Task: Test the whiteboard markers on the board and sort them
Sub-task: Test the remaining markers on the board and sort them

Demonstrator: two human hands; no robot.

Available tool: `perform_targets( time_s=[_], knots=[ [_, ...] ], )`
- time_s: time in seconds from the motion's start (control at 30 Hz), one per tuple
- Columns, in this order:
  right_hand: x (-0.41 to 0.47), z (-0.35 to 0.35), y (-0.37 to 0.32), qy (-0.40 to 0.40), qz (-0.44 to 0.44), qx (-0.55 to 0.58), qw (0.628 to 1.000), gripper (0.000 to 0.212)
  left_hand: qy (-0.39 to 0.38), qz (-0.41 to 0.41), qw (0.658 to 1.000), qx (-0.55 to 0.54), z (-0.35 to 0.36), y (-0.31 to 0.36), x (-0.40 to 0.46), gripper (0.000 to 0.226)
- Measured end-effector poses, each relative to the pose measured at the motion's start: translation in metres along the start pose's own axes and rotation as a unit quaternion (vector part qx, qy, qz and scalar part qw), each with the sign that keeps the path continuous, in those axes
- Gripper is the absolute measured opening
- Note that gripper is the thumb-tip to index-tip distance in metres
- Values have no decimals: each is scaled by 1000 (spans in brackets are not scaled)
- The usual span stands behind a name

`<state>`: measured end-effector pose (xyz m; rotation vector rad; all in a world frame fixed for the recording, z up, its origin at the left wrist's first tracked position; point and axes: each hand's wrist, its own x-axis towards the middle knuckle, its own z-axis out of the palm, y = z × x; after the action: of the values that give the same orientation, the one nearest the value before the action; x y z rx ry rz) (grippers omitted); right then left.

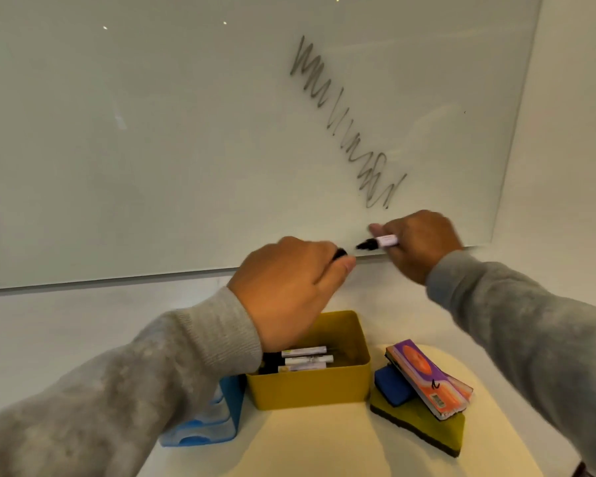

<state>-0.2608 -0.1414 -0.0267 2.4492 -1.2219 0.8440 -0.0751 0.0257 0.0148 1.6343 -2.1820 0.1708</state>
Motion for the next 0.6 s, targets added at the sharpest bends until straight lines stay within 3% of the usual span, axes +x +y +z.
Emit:
perform_targets(
  time_s=[0.07,0.13,0.27,0.4,0.5,0.6],
  knots=[
    [-7,-5,29,-26,83,-29,996,39,28,-13,999,-45,-13,-15,2,43],
    [-9,-4,32,-22,98,-9,995,40,28,-54,995,-74,-15,-33,6,45],
    [-5,5,6,-33,83,41,995,33,34,-75,991,-107,0,-41,16,44],
    [-6,13,-7,-88,63,179,978,13,72,-74,991,-80,5,-45,17,39],
    [-5,12,-17,-114,33,279,953,15,112,-83,988,-63,2,-57,17,38],
    [0,1,-26,-82,17,304,949,22,160,-95,980,-68,-4,-73,21,39]
  ],
)
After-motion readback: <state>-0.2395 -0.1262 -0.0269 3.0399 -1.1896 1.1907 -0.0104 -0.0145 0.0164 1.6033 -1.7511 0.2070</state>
